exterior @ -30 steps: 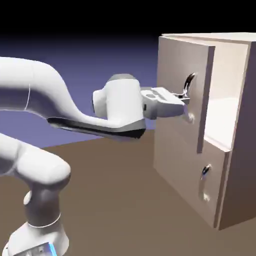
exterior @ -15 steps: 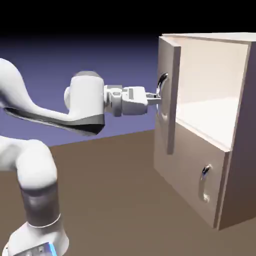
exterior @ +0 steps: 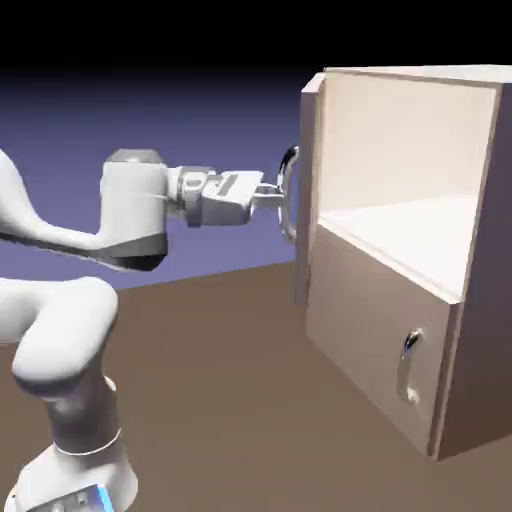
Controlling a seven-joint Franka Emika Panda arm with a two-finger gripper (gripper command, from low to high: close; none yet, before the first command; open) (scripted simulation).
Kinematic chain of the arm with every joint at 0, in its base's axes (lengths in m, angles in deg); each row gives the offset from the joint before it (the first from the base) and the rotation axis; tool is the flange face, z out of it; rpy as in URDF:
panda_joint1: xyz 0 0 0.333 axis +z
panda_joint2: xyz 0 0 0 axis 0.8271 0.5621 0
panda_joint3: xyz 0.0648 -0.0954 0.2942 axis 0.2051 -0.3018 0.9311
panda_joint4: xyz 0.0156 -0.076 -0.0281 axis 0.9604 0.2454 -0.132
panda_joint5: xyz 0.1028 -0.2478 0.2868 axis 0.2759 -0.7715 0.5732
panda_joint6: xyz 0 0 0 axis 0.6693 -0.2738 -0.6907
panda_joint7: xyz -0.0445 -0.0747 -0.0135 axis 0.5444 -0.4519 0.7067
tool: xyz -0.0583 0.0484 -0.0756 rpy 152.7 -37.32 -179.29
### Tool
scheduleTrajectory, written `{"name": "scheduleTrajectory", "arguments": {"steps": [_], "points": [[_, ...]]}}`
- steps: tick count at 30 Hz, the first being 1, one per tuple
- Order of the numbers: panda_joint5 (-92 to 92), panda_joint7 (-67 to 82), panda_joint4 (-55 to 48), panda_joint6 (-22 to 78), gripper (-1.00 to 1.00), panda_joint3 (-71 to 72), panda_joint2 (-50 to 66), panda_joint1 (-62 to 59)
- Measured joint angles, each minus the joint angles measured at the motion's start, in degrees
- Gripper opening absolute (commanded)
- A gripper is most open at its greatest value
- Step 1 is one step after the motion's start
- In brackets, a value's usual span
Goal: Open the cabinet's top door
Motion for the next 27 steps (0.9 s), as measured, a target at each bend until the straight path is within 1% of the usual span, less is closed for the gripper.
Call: {"name": "scheduleTrajectory", "arguments": {"steps": [5,10,14,21,27], "points": [[12.43,9.61,3.03,8.17,-1.00,2.78,-4.87,6.22],[24.45,16.00,4.35,20.29,-1.00,9.00,-9.20,14.37],[32.87,18.43,3.47,30.26,-1.00,15.81,-10.75,19.71],[46.13,19.65,-2.65,47.69,-1.00,29.52,-9.15,24.15],[55.77,19.70,-13.20,62.60,-1.00,41.04,-5.37,20.70]]}}
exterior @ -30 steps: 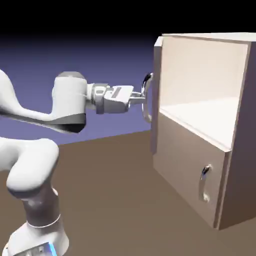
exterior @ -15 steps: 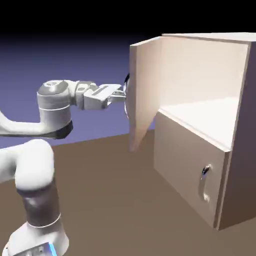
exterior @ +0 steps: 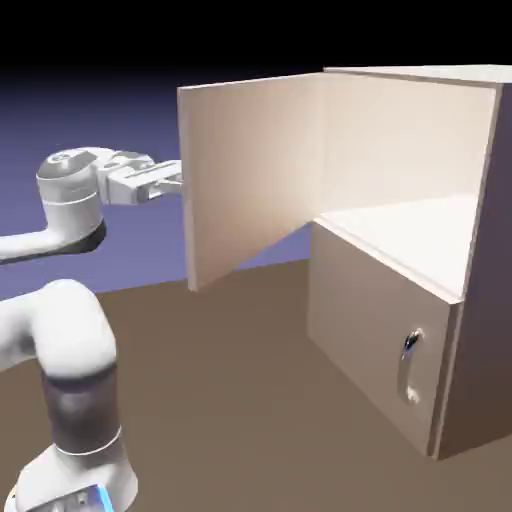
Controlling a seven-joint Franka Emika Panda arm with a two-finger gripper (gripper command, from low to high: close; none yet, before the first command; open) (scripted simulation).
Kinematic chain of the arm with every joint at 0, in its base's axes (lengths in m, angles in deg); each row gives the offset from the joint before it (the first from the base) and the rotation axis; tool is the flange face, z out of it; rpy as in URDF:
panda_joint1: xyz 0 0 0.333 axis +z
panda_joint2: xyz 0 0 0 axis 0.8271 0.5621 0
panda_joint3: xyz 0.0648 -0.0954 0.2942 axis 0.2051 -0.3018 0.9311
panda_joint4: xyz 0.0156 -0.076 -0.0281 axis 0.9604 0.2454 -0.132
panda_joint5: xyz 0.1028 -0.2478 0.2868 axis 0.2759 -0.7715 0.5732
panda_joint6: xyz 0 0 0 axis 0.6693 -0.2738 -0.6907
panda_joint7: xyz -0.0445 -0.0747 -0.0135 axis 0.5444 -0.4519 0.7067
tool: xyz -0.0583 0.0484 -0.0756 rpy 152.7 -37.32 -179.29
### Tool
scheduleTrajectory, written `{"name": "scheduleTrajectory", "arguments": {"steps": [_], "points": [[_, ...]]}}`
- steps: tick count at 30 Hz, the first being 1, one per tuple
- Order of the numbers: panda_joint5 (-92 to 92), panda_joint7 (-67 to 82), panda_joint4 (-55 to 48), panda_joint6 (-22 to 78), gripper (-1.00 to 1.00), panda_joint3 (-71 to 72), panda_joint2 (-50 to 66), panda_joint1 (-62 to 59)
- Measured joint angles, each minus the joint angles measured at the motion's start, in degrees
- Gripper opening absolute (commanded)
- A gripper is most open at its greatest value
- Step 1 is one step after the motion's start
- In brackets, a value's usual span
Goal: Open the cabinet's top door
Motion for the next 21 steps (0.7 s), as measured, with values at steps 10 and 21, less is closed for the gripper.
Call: {"name": "scheduleTrajectory", "arguments": {"steps": [10,21], "points": [[9.01,1.18,-20.76,19.81,-1.00,12.57,3.58,-14.11],[13.23,4.27,-43.60,37.45,-1.00,20.19,3.76,-31.57]]}}
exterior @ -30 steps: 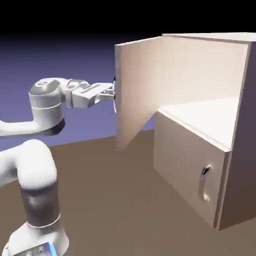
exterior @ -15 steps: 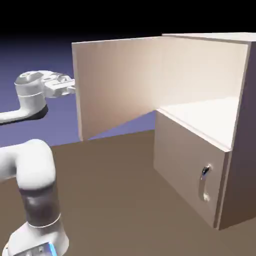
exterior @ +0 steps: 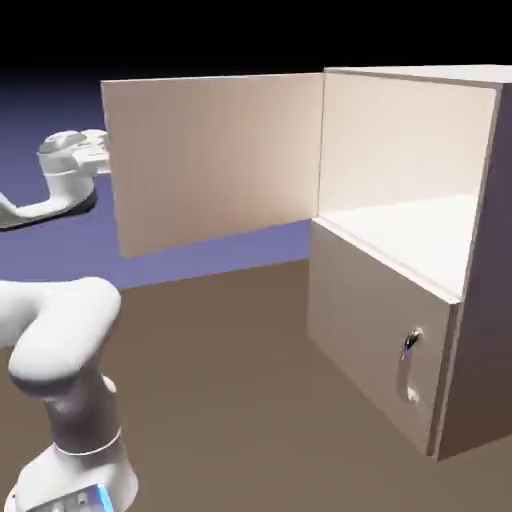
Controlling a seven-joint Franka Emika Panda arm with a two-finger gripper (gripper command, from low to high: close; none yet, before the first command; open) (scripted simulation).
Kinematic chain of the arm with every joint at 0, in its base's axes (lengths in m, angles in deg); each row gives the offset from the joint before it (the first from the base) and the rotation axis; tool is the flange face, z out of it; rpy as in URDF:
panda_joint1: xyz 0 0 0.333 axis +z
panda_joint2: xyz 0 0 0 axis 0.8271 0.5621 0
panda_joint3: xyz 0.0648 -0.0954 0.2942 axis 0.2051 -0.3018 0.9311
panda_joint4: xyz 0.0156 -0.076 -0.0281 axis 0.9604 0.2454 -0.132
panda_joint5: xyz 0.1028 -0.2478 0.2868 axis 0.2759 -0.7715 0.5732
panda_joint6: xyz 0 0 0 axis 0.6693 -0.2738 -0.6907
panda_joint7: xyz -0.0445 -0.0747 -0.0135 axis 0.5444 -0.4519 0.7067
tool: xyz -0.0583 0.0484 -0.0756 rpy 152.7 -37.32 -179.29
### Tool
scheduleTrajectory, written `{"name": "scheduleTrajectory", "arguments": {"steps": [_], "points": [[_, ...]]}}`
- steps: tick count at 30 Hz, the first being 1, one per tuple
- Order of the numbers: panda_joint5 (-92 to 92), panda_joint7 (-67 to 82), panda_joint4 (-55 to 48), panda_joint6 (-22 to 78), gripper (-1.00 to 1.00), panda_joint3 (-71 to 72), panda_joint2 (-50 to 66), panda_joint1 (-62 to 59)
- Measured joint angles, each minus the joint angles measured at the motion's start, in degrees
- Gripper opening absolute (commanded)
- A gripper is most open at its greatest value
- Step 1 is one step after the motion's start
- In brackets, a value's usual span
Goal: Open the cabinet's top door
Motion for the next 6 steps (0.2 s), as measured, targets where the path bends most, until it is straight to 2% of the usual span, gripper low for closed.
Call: {"name": "scheduleTrajectory", "arguments": {"steps": [6], "points": [[0.82,2.37,-12.45,8.71,-1.00,2.53,-0.62,-9.37]]}}
